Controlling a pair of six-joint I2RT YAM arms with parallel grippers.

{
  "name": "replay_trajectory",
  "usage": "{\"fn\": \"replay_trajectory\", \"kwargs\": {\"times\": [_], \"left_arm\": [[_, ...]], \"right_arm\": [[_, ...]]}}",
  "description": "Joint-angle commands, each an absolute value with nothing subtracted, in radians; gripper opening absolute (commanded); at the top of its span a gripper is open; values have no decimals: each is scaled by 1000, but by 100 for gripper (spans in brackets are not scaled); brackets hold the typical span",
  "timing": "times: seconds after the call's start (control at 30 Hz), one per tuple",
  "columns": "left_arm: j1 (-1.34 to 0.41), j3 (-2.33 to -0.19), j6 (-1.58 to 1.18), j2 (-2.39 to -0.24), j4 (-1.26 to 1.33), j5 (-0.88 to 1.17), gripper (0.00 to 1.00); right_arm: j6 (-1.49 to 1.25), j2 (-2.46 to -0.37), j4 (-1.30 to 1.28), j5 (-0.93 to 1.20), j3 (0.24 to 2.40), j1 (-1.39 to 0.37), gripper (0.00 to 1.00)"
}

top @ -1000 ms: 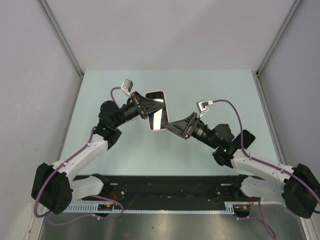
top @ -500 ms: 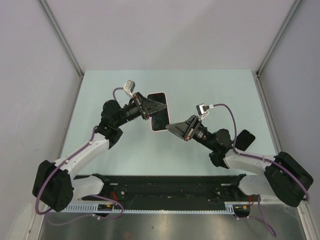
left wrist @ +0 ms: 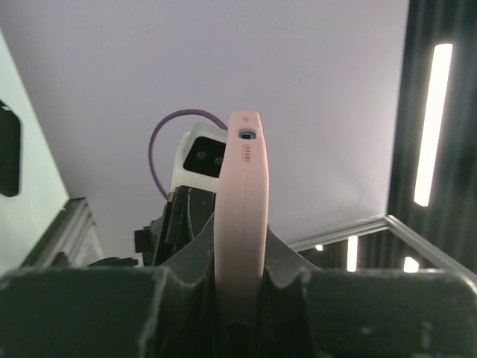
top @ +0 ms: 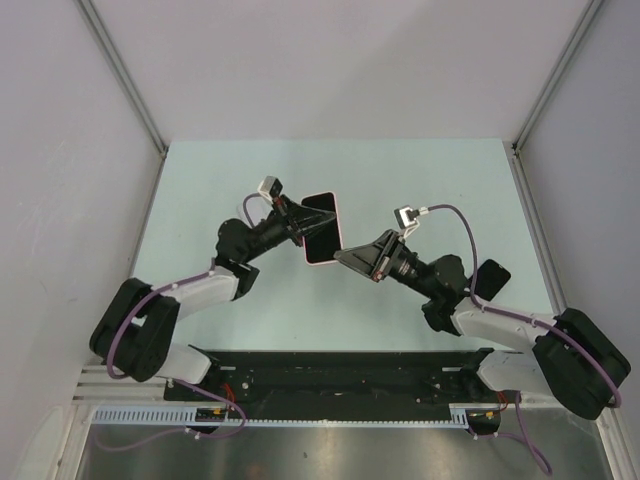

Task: Take the phone out of the phone case
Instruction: Remove the phone case from the phone.

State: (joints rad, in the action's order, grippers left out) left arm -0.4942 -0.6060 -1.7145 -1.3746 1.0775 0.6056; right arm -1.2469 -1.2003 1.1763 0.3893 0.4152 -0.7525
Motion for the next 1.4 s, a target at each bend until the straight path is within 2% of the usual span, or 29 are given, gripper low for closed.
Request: {"fn": "replay_trajectory", "kwargs": {"times": [0.0, 0.23, 0.63, 1.07, 1.13, 1.27, 1.3, 1.37], "left_arm": [[-551, -612, -2046, -1450, 1357, 500, 0], [-612, -698, -2060, -1375, 1269, 436, 0], [-687, -663, -2108, -1309, 1295, 376, 0], [-715, -661, -2099, -1270, 1298, 364, 0], [-713, -660, -2082, -1264, 1301, 362, 0], [-683, -670, -2031, -1243, 1269, 376, 0], [-660, -673, -2004, -1236, 1252, 382, 0], [-637, -673, -1971, -1206, 1198, 387, 0]], "right_arm": [[-1175, -1141, 1600, 525, 494, -772, 0], [-1151, -1141, 1600, 598, 500, -756, 0], [-1140, -1192, 1600, 796, 578, -709, 0], [-1183, -1281, 1592, 707, 575, -684, 0], [-1180, -1272, 1551, 678, 568, -681, 0], [-1056, -1177, 1204, 600, 545, -683, 0], [-1028, -1149, 1137, 562, 540, -683, 2], [-982, -1047, 916, 520, 531, -684, 19]]}}
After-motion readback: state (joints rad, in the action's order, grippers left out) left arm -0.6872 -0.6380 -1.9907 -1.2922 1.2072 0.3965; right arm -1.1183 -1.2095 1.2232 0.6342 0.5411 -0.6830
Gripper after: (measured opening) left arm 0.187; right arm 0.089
